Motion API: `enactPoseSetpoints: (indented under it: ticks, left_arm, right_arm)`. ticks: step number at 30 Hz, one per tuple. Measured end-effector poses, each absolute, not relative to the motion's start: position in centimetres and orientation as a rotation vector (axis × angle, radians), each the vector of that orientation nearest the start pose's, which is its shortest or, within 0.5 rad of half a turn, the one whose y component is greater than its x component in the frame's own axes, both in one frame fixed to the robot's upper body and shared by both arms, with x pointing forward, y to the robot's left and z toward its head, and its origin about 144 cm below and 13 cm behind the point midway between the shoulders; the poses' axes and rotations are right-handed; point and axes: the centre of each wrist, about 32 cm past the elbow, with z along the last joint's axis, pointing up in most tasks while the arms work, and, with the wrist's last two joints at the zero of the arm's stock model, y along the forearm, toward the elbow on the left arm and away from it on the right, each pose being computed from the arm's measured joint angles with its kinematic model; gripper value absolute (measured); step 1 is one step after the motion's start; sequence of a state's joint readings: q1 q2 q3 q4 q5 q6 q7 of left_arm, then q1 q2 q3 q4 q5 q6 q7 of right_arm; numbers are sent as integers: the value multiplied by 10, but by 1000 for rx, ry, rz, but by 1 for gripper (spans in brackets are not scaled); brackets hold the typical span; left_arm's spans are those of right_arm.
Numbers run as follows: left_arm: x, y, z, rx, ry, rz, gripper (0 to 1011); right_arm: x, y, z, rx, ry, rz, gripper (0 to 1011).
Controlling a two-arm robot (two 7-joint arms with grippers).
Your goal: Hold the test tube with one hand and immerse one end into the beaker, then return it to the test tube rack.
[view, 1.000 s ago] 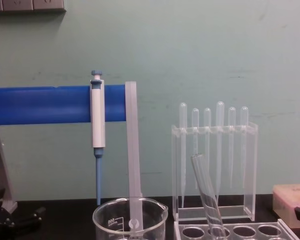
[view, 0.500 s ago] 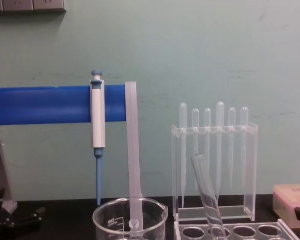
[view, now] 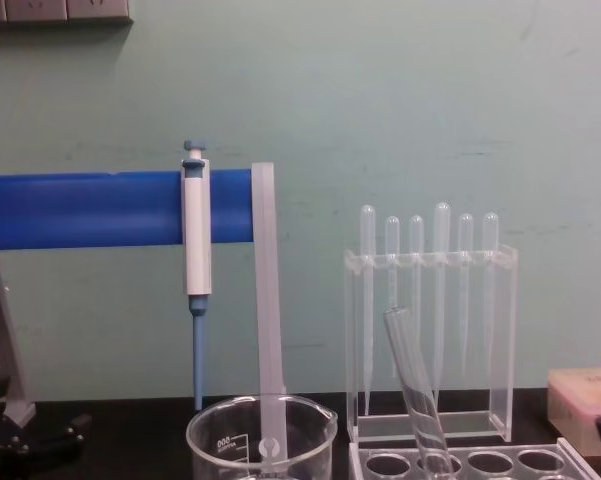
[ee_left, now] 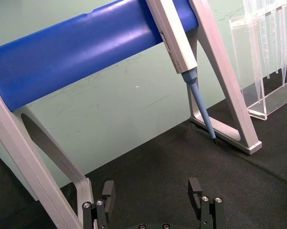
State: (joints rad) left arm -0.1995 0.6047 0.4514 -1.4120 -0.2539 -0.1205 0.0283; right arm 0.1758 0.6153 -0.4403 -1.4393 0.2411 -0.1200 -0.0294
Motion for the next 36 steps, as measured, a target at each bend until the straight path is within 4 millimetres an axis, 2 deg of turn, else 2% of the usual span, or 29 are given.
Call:
enactPoseSetpoints:
  ticks: [7, 11, 16, 23, 32, 36]
  left_arm:
    - [489, 310, 1140, 304, -285, 1248, 1000]
    - [489, 310, 1140, 304, -285, 1248, 1000]
    - [489, 310, 1140, 304, -285, 1248, 1000]
    - [489, 310, 1140, 304, -285, 1248, 1000]
    - [489, 310, 1140, 304, -285, 1248, 1000]
    - [489, 310, 1140, 304, -285, 1248, 1000]
  right_arm:
    - [451, -311, 1158, -349, -363, -1203, 1002]
    - [428, -312, 1178, -340, -369, -1142, 1002]
    - [420, -308, 1193, -287, -292, -1042, 1002]
    - [440, -290, 1212, -218, -156, -887, 1002]
    - [488, -259, 1238, -219, -23, -749, 1002]
    - [501, -252, 1244, -234, 14, -716, 1002]
